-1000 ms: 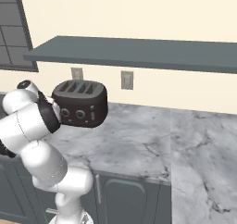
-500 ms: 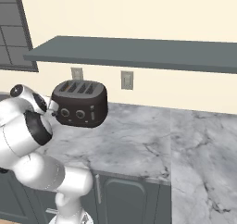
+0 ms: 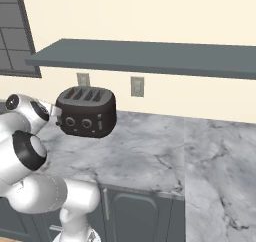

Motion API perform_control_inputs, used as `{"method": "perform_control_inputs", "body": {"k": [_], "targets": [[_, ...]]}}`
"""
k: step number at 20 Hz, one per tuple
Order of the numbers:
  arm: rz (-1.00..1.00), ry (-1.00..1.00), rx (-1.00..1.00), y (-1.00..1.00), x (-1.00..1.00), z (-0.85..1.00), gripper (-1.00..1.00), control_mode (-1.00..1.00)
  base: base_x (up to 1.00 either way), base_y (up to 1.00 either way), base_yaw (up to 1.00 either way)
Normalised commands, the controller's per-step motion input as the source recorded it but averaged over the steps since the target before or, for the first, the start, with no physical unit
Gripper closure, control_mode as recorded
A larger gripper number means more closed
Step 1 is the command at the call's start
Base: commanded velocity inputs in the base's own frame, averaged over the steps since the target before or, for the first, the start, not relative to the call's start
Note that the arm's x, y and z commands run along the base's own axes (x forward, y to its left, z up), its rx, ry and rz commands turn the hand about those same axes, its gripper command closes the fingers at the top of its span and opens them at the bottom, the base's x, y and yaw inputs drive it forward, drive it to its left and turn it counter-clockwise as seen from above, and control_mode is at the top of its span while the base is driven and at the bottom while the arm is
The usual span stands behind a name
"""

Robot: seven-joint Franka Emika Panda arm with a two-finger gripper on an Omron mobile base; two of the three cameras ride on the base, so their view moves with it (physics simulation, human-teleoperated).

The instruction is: Start the toaster. Once the lever pops up, take the bread to the plate on the dining counter.

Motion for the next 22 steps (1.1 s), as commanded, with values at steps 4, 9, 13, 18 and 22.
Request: {"method": "perform_control_inputs", "body": {"k": [4,9,13,18,22], "targets": [[0.00,-0.08,0.00,-0.12,-0.02,0.46,-1.00,-1.00,0.00,0.00,0.00],[0.00,-0.09,0.00,-0.09,-0.04,0.31,-1.00,-1.00,0.00,0.00,0.00],[0.00,-0.09,0.00,-0.15,-0.01,0.12,-1.00,-1.00,0.00,0.00,0.00],[0.00,-0.04,0.00,-0.34,0.00,0.09,-1.00,-1.00,0.00,0.00,0.00],[0.00,0.00,0.00,-0.36,0.00,0.17,-1.00,-1.00,0.00,0.00,0.00]]}}
